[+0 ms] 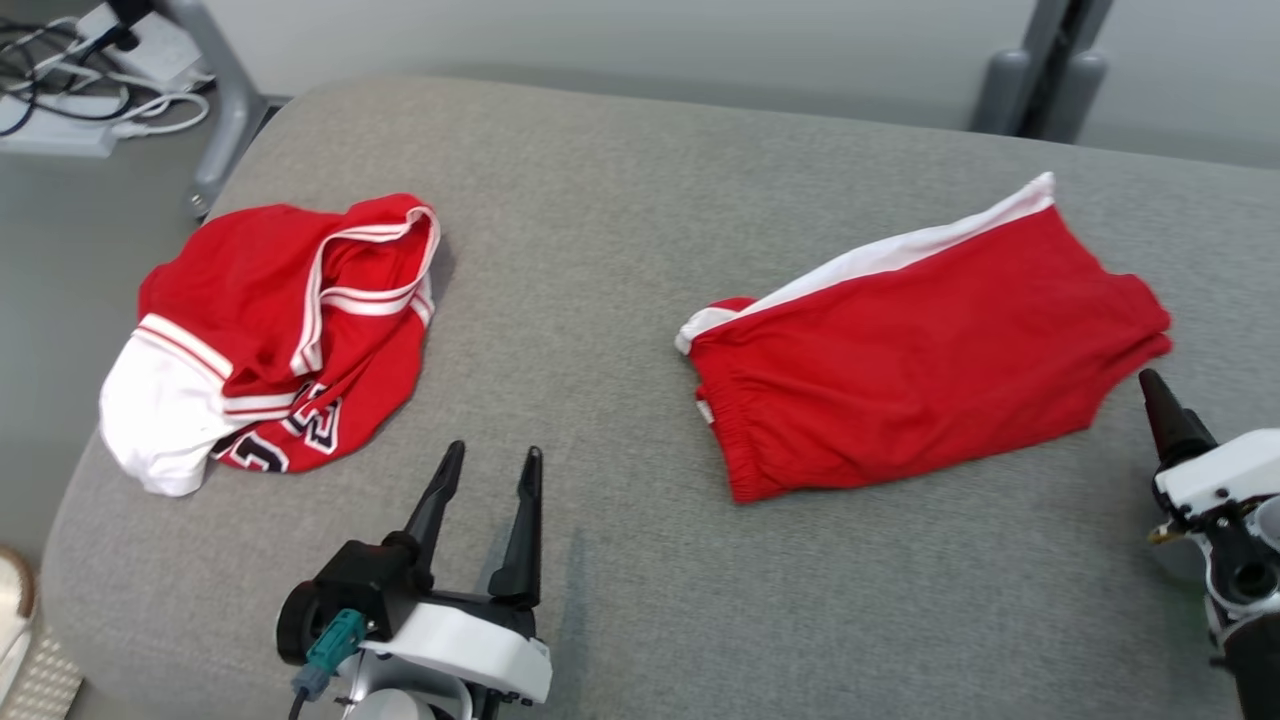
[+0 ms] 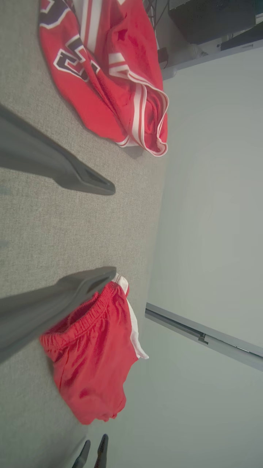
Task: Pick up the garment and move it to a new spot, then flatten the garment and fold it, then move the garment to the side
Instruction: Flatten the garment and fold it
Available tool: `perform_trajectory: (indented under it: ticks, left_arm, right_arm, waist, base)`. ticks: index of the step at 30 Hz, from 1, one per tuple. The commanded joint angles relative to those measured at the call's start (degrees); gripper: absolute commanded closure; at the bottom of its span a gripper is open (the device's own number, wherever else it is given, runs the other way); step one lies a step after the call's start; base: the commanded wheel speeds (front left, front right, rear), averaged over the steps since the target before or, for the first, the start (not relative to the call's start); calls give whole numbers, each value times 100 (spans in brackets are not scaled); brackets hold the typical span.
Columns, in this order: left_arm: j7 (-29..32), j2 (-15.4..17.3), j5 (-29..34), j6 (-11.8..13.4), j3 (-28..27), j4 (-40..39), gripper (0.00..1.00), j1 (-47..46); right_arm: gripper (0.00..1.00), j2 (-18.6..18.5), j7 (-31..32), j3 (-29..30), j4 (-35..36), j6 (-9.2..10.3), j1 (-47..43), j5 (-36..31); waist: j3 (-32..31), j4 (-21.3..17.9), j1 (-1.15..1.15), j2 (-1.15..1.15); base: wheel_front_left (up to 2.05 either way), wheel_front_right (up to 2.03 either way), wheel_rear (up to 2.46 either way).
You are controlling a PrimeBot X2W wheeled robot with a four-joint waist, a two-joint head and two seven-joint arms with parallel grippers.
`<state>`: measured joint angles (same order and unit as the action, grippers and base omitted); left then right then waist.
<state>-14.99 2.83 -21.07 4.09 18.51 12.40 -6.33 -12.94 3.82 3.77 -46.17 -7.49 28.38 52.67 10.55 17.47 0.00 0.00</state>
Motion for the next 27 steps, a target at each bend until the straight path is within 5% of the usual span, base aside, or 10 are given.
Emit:
perform_trajectory:
  ticks: [1,27]
  left_arm:
    - [-24,15,52,26,49,-64,0,-116]
    - [-24,16,6,202,577,-461,0,-495]
  right_arm:
    - [0,-42,108,84,-90,0,178,73]
    - [0,-152,1206,231,-1846,0,1626,121]
  waist:
    - [149,190,0,0]
    - [738,744,0,0]
  base:
    - [0,0,0]
    - [0,0,0]
